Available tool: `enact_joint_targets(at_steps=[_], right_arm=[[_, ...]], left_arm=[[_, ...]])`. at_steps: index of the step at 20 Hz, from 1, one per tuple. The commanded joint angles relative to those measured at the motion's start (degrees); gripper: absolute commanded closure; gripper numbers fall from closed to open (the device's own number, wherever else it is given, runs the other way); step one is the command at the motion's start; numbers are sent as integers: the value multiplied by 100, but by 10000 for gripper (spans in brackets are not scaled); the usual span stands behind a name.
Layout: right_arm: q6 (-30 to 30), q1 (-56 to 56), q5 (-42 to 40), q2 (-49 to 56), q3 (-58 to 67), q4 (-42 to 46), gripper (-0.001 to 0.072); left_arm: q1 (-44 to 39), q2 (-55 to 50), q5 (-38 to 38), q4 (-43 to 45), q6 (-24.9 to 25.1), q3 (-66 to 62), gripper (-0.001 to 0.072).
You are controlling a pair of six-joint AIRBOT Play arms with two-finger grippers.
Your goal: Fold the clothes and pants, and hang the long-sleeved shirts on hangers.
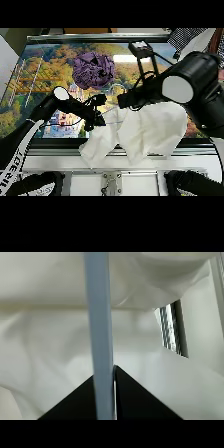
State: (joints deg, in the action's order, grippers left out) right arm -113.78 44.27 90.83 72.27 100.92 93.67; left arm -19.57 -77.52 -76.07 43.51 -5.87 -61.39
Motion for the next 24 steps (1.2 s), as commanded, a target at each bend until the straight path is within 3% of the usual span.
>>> enact_joint_targets(at_steps=[1, 13, 14, 15, 16, 21, 24], right_arm=[[-24, 345, -369, 201, 120, -219, 695], [2, 402, -9, 273, 120, -442, 668], [2, 400, 26, 267, 120, -442, 513], [4, 400, 57, 251, 120, -442, 261], [7, 400, 68, 229, 120, -442, 179], [160, 256, 343, -22, 125, -815, 183], [544, -111, 579, -245, 125, -1357, 183]], left_arm=[[4, -2, 0, 0, 9, 2, 686], [4, -2, -44, 0, 2, 2, 685], [4, -2, -44, 0, 2, 4, 685], [4, -2, -44, 0, 2, 4, 686], [4, -2, -44, 0, 2, 4, 685], [4, -2, -48, 2, 2, 4, 685], [7, -2, -48, 2, 2, 4, 685]])
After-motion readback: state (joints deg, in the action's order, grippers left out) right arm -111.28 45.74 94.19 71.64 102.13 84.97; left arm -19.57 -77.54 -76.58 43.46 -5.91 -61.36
